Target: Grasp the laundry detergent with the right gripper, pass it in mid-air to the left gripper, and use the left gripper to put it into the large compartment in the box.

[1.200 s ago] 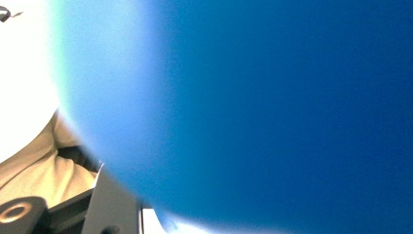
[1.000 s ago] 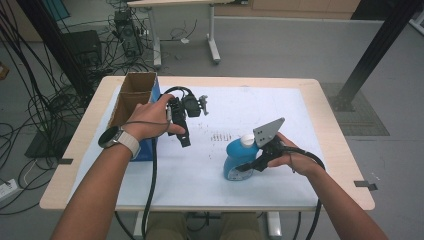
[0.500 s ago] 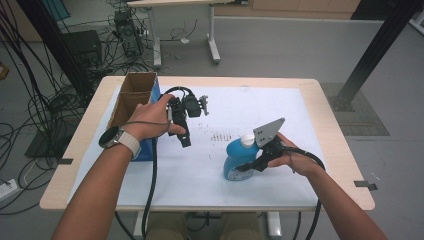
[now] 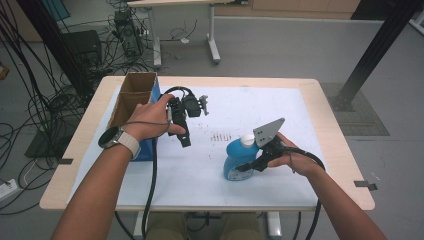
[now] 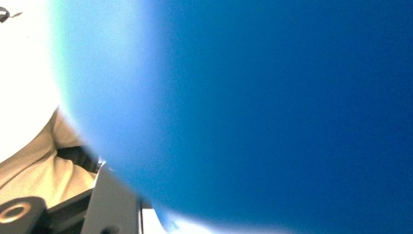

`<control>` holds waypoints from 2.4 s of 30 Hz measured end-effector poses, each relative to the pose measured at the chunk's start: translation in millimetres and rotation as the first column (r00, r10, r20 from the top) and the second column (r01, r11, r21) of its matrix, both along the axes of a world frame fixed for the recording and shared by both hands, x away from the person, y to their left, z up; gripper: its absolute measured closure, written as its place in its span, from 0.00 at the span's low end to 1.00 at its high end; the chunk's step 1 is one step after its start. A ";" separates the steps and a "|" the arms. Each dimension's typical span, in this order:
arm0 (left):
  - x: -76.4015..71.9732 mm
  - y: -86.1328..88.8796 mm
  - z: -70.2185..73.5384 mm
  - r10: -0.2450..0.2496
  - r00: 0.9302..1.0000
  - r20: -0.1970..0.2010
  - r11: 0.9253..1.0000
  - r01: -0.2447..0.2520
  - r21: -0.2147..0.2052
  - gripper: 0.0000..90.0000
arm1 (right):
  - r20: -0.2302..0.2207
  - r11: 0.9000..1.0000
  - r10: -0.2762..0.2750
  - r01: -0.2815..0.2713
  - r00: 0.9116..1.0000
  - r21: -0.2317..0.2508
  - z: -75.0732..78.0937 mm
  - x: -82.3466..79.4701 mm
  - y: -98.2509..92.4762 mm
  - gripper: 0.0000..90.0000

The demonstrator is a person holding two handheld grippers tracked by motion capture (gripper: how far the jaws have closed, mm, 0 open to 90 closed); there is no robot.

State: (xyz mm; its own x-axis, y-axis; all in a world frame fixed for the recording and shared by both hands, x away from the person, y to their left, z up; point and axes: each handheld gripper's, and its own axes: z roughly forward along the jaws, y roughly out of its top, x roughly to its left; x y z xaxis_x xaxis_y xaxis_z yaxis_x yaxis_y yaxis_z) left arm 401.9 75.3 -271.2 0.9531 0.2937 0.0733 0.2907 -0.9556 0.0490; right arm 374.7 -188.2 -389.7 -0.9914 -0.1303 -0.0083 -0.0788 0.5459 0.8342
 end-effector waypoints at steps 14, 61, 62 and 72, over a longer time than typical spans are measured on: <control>0.1 1.3 0.4 0.000 1.000 0.003 1.000 0.000 -0.001 0.11 | 0.000 1.000 0.001 -0.001 1.000 -0.002 0.1 0.3 0.3 0.49; -6.4 -1.3 11.9 -0.017 1.000 -0.001 1.000 0.017 -0.001 0.11 | 0.017 1.000 0.004 -0.004 1.000 -0.019 8.3 -7.1 7.7 0.49; -7.5 -1.3 13.7 -0.020 1.000 0.000 1.000 0.020 0.000 0.11 | 0.017 1.000 0.003 -0.003 1.000 -0.020 9.4 -7.4 8.2 0.49; -18.1 0.2 30.2 -0.046 0.999 0.008 0.999 0.046 0.001 0.10 | 0.024 0.998 -0.056 0.056 0.998 -0.017 33.4 -15.2 14.2 0.49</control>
